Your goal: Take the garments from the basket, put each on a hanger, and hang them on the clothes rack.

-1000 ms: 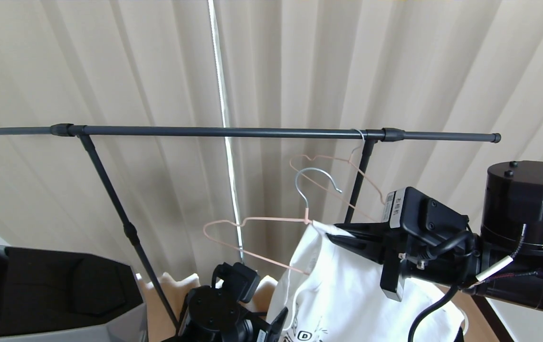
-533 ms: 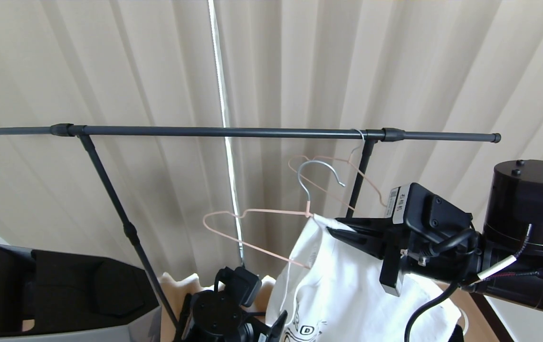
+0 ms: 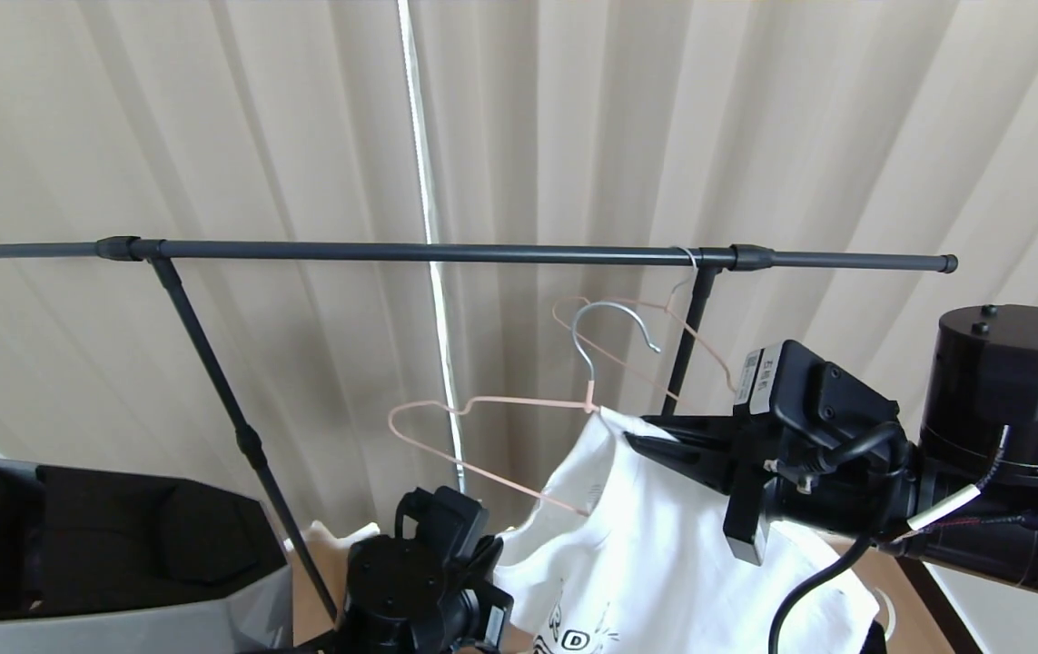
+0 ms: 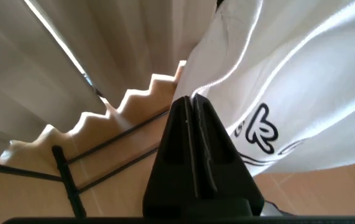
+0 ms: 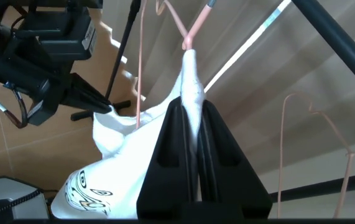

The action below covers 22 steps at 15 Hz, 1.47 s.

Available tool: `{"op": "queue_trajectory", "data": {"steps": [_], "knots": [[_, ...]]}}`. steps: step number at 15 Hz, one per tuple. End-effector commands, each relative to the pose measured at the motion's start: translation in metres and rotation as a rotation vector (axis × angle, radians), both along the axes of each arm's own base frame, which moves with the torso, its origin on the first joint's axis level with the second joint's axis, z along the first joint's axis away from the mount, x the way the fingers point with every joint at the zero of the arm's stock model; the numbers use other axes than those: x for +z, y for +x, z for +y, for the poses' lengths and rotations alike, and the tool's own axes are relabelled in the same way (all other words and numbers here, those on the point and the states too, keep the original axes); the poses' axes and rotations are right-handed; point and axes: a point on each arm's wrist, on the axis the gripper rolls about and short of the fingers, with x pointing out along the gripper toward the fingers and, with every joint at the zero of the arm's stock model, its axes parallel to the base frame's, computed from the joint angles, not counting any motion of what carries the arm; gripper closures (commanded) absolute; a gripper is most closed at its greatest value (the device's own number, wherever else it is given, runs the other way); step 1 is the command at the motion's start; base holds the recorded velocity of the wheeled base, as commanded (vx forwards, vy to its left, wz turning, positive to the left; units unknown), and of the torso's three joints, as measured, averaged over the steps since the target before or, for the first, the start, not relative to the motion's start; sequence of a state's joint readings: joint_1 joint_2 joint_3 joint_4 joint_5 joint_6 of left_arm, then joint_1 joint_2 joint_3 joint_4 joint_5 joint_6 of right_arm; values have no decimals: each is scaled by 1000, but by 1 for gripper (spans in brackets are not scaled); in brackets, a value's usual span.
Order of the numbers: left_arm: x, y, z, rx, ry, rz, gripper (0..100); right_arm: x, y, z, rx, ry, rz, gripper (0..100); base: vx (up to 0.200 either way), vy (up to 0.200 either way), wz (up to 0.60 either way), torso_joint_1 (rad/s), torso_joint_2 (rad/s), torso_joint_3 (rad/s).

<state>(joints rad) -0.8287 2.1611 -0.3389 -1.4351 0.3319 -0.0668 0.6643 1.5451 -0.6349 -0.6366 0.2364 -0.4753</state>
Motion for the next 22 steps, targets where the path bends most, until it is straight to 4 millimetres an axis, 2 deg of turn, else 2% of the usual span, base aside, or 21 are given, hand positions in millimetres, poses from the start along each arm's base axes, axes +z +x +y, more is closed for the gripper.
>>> {"op": "queue_trajectory", "data": {"steps": [1,4,7,15,22], "knots": [[20,12,13,53,-39,-68,100,-2,4,-2,-13,-1,12,100,0,0,0,0,0,0],[38,24,27,118,-81,-119,100,-10,13,-1,3,5,22,100,0,0,0,0,0,0],[45,40,40,182,-86,-158,100,-15,18,-2,-1,15,16,100,0,0,0,0,0,0],[51,58,55,255,-96,-189,100,-26,37,-12,36,49,16,100,0,0,0,0,0,0],[53,68,66,296,-93,-206,100,-26,37,-13,33,48,13,100,0,0,0,0,0,0]]}}
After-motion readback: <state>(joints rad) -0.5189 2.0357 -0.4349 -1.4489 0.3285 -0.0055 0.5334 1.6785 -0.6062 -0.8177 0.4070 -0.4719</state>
